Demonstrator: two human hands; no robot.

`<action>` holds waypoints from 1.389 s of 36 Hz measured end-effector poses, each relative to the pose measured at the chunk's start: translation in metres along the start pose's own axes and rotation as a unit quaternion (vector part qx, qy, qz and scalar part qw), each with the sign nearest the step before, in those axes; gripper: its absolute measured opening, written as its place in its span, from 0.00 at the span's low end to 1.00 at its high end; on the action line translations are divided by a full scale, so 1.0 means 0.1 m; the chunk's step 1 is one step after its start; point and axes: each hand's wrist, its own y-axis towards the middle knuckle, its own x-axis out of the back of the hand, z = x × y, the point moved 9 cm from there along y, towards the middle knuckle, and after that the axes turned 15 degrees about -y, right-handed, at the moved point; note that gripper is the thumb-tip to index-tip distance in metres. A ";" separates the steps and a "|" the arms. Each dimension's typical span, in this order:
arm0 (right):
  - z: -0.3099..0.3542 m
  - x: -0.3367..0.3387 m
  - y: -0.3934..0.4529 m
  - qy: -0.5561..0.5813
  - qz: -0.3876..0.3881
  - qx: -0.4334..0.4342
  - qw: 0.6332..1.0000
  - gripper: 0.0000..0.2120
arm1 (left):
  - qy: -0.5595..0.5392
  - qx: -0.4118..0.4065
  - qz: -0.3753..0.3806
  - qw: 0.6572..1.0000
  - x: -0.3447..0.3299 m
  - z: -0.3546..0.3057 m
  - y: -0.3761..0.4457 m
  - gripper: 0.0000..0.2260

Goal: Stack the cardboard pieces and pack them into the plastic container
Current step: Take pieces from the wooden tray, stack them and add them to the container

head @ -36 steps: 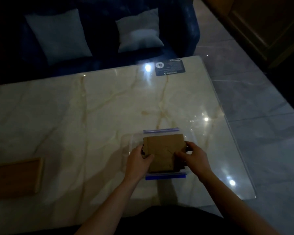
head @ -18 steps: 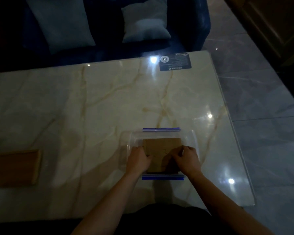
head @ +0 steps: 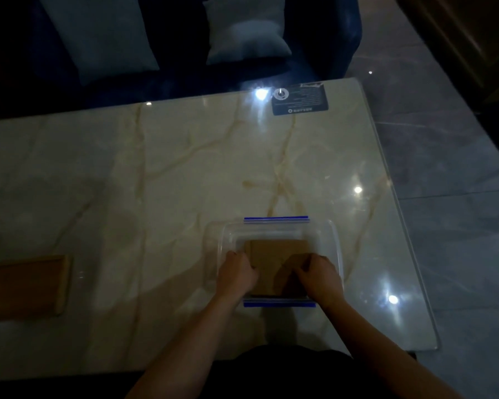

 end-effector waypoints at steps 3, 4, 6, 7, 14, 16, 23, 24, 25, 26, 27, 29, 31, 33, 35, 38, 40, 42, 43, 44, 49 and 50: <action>-0.01 0.00 -0.01 0.000 -0.003 -0.006 1.000 0.09 | 0.006 0.012 0.002 1.000 -0.01 0.01 0.00 0.16; -0.01 0.00 -0.01 -0.001 -0.003 -0.009 1.000 0.10 | 0.005 0.016 0.004 1.000 -0.01 0.02 0.00 0.17; -0.01 -0.01 -0.02 0.001 0.004 -0.012 1.000 0.13 | -0.007 0.031 0.004 0.999 -0.02 0.04 0.00 0.22; -0.02 -0.02 -0.02 0.007 0.006 -0.013 1.000 0.14 | -0.020 0.040 0.002 0.999 -0.02 0.06 0.00 0.26; -0.01 0.11 -0.08 0.183 -0.024 -0.015 0.983 0.19 | -0.168 0.064 0.008 0.984 -0.01 0.05 0.00 0.33; -0.01 0.07 -0.10 0.222 -0.004 -0.027 0.975 0.17 | -0.219 0.064 0.010 0.973 0.00 0.03 -0.02 0.29; 0.05 -0.07 -0.14 0.294 0.065 -0.057 0.952 0.08 | -0.320 0.082 0.030 0.943 -0.13 0.02 -0.11 0.22; 0.05 -0.07 -0.14 0.298 0.066 -0.059 0.950 0.08 | -0.325 0.081 0.028 0.942 -0.14 0.02 -0.12 0.22; 0.04 -0.07 -0.14 0.303 0.069 -0.059 0.949 0.07 | -0.329 0.079 0.028 0.941 -0.14 0.02 -0.13 0.22; 0.04 -0.07 -0.14 0.306 0.070 -0.059 0.948 0.06 | -0.330 0.081 0.027 0.940 -0.14 0.03 -0.13 0.22; 0.04 -0.06 -0.14 0.307 0.069 -0.058 0.947 0.05 | -0.330 0.082 0.026 0.940 -0.14 0.04 -0.13 0.21; 0.05 -0.04 -0.15 0.307 0.068 -0.056 0.948 0.05 | -0.335 0.085 0.028 0.938 -0.14 0.07 -0.12 0.20; 0.06 -0.03 -0.16 0.295 0.072 -0.054 0.951 0.06 | -0.341 0.088 0.037 0.935 -0.15 0.08 -0.11 0.21; 0.07 -0.02 -0.17 0.278 0.072 -0.054 0.956 0.08 | -0.333 0.085 0.042 0.938 -0.17 0.08 -0.10 0.22; 0.09 0.00 -0.18 0.259 0.068 -0.051 0.962 0.10 | -0.322 0.072 0.045 0.943 -0.18 0.06 -0.11 0.23; 0.11 0.02 -0.20 0.250 0.074 -0.042 0.965 0.11 | -0.306 0.057 0.047 0.949 -0.19 0.06 -0.10 0.27; 0.13 0.04 -0.21 0.239 0.079 -0.031 0.967 0.13 | -0.315 0.058 0.049 0.946 -0.21 0.09 -0.09 0.28; 0.15 0.14 -0.23 0.199 0.050 0.001 0.979 0.18 | -0.325 0.049 0.040 0.944 -0.19 0.10 -0.07 0.31; 0.16 0.21 -0.26 0.168 0.018 0.025 0.985 0.22 | -0.310 0.033 0.026 0.950 -0.15 0.09 -0.06 0.32; 0.18 0.29 -0.30 0.132 -0.021 0.054 0.990 0.26 | -0.281 0.010 0.006 0.960 -0.09 0.07 -0.05 0.34; 0.26 0.41 -0.63 -0.122 -0.156 0.190 0.961 0.31 | -0.097 -0.145 -0.038 0.984 0.12 -0.18 -0.03 0.29; 0.25 0.35 -0.66 -0.166 -0.153 0.208 0.952 0.34 | -0.050 -0.172 -0.029 0.983 0.12 -0.25 -0.01 0.28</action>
